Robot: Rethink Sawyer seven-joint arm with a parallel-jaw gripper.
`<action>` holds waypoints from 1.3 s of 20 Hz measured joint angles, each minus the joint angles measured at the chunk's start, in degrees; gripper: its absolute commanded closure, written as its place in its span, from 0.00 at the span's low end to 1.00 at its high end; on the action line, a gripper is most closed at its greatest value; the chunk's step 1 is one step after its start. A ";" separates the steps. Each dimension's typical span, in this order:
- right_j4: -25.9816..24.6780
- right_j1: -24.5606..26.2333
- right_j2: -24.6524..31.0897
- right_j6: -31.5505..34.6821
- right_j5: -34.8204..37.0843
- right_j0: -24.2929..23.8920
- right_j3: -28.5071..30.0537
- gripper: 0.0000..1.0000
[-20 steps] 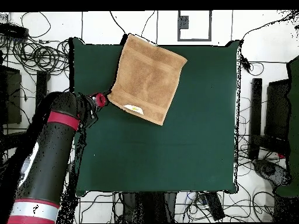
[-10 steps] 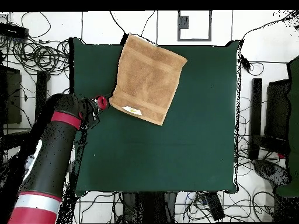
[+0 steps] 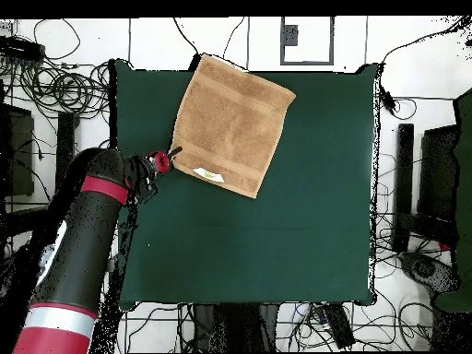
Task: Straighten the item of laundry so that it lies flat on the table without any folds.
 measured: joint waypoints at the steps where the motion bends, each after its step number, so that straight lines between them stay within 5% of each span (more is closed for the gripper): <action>1: 0.00 0.00 0.00 0.00 0.00 0.00 0.00 0.00; 15: 0.01 -3.22 1.29 -0.01 0.00 -1.01 1.93 0.00; 26: 1.01 -20.40 12.85 -0.45 0.04 -13.71 12.40 0.00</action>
